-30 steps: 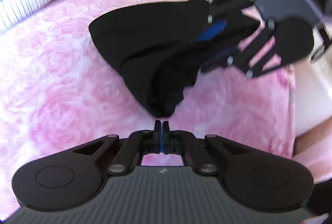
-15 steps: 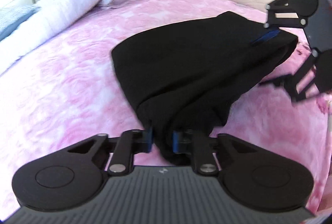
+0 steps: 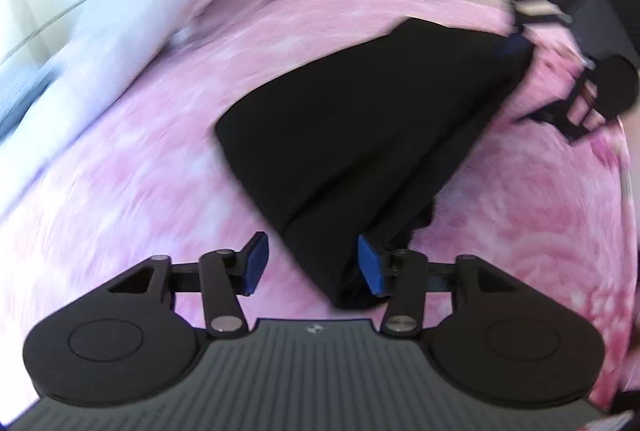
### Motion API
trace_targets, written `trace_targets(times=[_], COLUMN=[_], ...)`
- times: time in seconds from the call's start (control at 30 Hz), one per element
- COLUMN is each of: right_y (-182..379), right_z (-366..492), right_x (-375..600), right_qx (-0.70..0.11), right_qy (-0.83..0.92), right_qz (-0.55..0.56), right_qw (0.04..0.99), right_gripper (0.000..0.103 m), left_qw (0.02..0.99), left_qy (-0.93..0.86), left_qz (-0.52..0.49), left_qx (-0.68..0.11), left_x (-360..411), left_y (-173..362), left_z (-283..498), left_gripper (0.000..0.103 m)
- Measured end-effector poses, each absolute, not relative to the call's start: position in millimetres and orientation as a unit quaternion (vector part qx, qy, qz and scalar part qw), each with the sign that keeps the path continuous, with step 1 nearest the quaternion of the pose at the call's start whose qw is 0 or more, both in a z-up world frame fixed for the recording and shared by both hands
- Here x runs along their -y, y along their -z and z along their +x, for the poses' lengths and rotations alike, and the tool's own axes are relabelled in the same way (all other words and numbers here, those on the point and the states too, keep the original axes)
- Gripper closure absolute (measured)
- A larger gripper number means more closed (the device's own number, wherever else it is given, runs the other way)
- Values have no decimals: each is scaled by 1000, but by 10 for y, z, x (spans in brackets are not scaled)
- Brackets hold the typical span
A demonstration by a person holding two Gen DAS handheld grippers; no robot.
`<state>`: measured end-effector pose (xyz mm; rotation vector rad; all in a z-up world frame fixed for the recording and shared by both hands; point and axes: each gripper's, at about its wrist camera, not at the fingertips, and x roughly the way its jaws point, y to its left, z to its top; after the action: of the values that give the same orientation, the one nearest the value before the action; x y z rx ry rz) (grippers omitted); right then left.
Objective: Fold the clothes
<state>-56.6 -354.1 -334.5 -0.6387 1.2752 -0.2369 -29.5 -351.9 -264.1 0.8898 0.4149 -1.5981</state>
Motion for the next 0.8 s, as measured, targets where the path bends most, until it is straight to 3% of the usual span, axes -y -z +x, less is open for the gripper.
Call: trace_targets(times=[0.07,0.13,0.27,0.67,0.8], right_y=[3434,3549,3548,2899,2629], right_z=[-524,-476,-472,-569,-716], right_x=[3534,3571,3601,3596,3839], right_qx=[-580,-584,-593,-608,-591], right_qy=[98,92,113,187,248], right_qz=[-307,-312,-282,-159,-61], right_qw=[748,743,745,755,765], right_gripper=[42,42,42,42,41], left_qw=[564,556,579,593,614], left_qy=[696,695,676,654,633], left_qz=[419,433,427,293,204], left_qx=[-148,-142,-162,-367,-425], left_x=[3615,3642,3529,3368,3262], left_y=[2829,2976,2965,2591,2449], left_z=[-396,-434,-559,-18,370], left_gripper=[58,73,85,85,62])
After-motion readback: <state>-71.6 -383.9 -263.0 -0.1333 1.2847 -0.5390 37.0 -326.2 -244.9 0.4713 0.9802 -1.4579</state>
